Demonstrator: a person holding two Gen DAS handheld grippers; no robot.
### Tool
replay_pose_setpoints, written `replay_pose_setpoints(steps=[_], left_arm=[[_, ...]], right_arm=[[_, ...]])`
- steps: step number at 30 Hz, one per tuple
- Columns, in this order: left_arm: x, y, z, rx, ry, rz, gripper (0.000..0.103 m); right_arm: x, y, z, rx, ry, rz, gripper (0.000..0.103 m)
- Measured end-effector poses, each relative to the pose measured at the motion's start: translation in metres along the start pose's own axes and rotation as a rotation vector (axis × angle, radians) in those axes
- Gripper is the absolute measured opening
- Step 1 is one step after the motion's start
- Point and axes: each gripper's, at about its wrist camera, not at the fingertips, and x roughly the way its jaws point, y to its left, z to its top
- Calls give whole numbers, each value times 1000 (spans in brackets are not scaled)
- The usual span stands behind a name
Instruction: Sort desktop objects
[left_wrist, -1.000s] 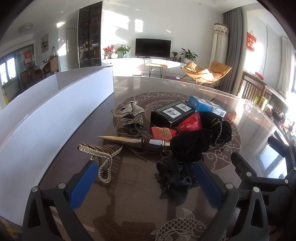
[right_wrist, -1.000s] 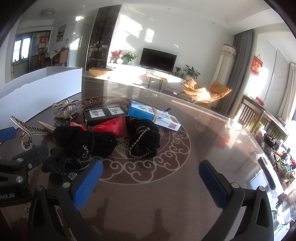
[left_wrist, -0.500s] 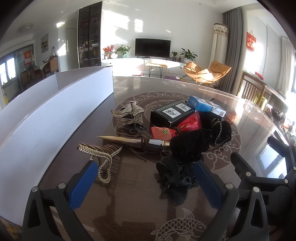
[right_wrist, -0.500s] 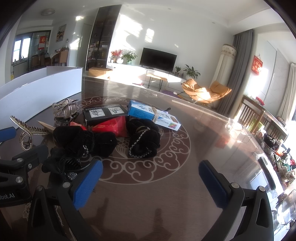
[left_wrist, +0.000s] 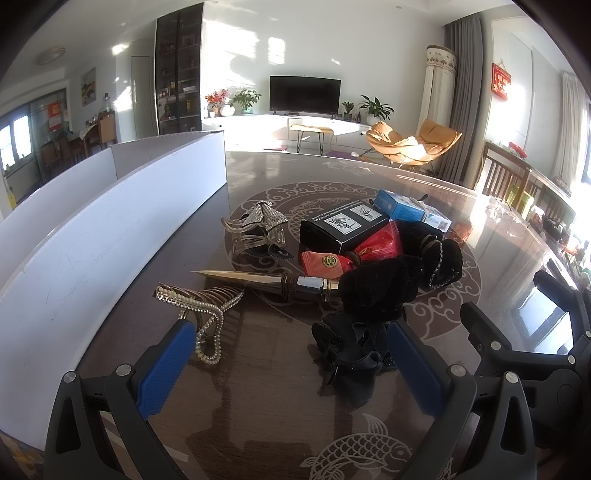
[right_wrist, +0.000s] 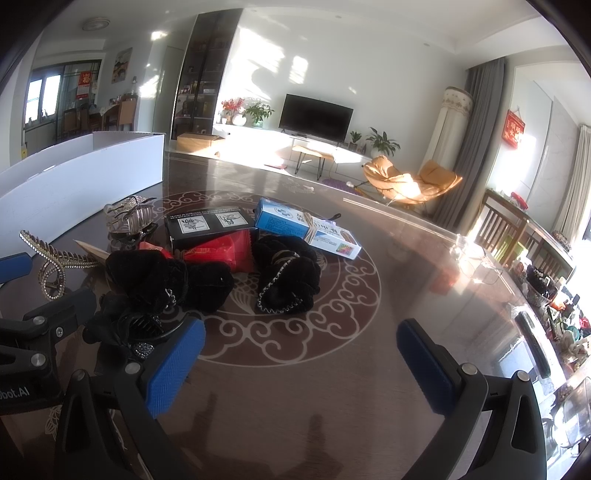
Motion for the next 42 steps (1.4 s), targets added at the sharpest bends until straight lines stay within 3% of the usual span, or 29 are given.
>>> replay_pose_setpoints(steps=[42], left_arm=[[0,-1,0,3,0,-1,103]], right_arm=[[-1,0,-3,1,8,1,103]])
